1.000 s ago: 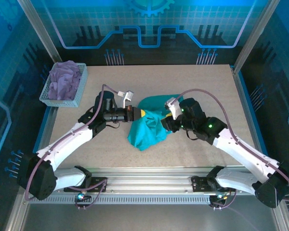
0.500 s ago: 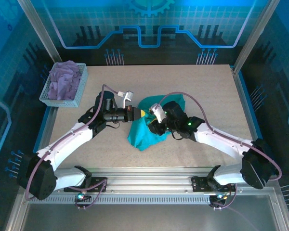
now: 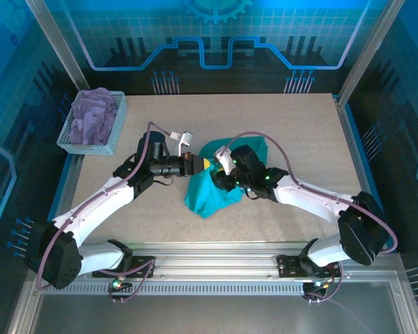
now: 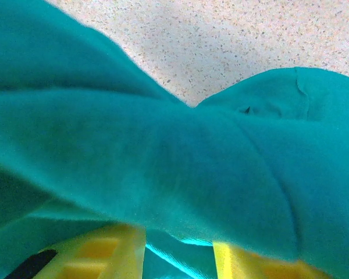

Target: Fold the inside-out t-shirt

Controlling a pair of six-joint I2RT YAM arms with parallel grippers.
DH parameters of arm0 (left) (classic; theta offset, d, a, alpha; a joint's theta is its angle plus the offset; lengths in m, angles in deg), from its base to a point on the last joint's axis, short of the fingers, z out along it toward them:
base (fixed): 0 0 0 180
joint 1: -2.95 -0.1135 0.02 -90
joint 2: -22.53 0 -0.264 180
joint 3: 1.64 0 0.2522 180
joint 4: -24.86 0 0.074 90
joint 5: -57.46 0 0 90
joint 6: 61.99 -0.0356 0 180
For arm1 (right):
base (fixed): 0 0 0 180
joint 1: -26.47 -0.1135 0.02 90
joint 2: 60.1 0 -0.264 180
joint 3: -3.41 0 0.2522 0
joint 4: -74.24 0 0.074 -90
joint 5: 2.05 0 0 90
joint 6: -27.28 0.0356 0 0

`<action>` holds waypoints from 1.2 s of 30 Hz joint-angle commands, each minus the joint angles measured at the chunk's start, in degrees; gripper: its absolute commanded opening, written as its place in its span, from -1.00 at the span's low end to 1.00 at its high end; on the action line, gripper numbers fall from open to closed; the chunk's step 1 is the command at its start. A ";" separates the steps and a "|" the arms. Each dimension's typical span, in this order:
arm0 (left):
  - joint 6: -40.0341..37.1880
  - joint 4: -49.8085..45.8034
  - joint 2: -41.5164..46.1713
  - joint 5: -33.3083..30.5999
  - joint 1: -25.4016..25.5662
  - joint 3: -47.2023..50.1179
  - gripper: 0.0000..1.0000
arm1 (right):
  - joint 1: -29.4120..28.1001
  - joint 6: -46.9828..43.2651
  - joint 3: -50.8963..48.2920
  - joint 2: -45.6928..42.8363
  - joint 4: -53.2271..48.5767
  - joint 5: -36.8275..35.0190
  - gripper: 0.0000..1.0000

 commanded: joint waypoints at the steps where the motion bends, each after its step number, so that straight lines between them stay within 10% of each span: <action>1: -1.67 -0.81 0.71 -0.02 -0.31 -2.07 -1.00 | 0.12 -1.22 2.44 1.60 2.51 -0.51 -0.38; 7: -0.61 -1.53 1.21 -2.33 -1.92 -1.58 -1.00 | 0.26 -2.39 1.44 -0.82 1.91 1.08 -1.00; 28: 3.45 -0.92 -0.93 -8.21 -7.52 -1.34 -1.00 | -5.43 -6.01 -6.66 -15.79 1.15 21.80 -1.00; 36: 3.32 3.55 -1.41 -2.84 -7.52 -0.51 -1.00 | -4.28 -6.48 -6.47 -14.82 -0.14 24.16 -0.45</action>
